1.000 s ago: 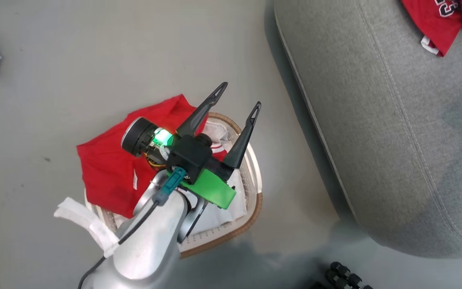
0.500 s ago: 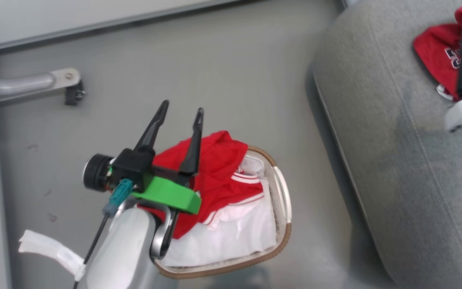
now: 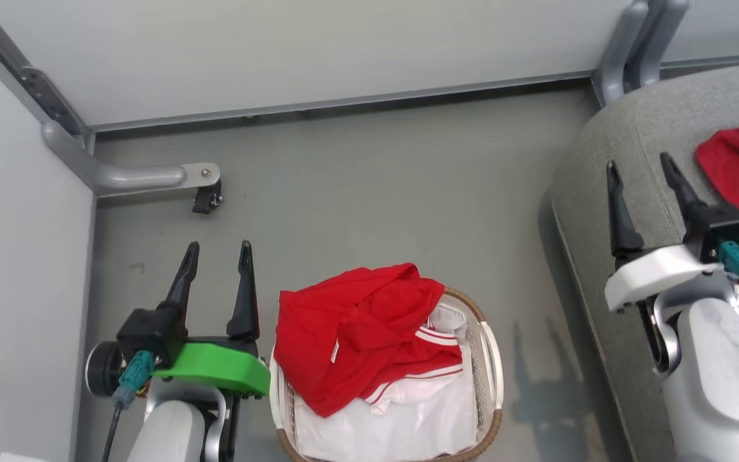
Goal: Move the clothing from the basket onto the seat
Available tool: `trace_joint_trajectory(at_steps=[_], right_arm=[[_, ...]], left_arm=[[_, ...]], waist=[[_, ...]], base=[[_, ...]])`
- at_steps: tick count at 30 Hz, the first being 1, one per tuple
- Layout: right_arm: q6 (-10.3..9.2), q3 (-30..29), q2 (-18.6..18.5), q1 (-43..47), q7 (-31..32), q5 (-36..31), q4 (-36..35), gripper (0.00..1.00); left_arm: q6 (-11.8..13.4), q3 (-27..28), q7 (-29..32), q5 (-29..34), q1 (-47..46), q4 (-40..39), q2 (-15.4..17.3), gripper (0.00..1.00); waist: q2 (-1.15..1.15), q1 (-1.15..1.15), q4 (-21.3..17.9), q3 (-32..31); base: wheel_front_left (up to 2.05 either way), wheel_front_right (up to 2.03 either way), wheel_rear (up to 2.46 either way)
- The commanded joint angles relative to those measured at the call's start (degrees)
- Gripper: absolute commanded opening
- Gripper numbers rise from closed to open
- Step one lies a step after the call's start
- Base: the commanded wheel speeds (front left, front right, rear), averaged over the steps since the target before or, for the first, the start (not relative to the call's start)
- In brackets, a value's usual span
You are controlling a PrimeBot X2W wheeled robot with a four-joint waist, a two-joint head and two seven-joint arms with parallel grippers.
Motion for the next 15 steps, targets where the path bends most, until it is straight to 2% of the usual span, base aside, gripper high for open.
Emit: trace_joint_trajectory(at_steps=[1,7,15], right_arm=[[-0.08,0.2,0.2,2.1,-0.1,0.4,-0.5,1.0],[-0.08,1.0,1.6,9.5,-0.1,1.9,-3.3,1.0],[-0.08,2.8,1.8,17.5,-0.1,7.8,-5.5,1.0]], left_arm=[[0.4,0.6,0.1,0.0,1.4,0.1,0.0,1.0],[0.2,2.7,0.1,0.0,5.9,0.3,0.0,1.0],[-0.1,3.5,0.1,0.0,9.6,0.5,0.0,1.0]], waist=[[0.0,0.0,2.4,-3.2],[0.0,0.0,3.0,-7.1],[0.0,0.0,3.6,-10.0]], base=[[0.0,0.0,0.0],[0.0,0.0,0.0],[0.0,0.0,0.0]])
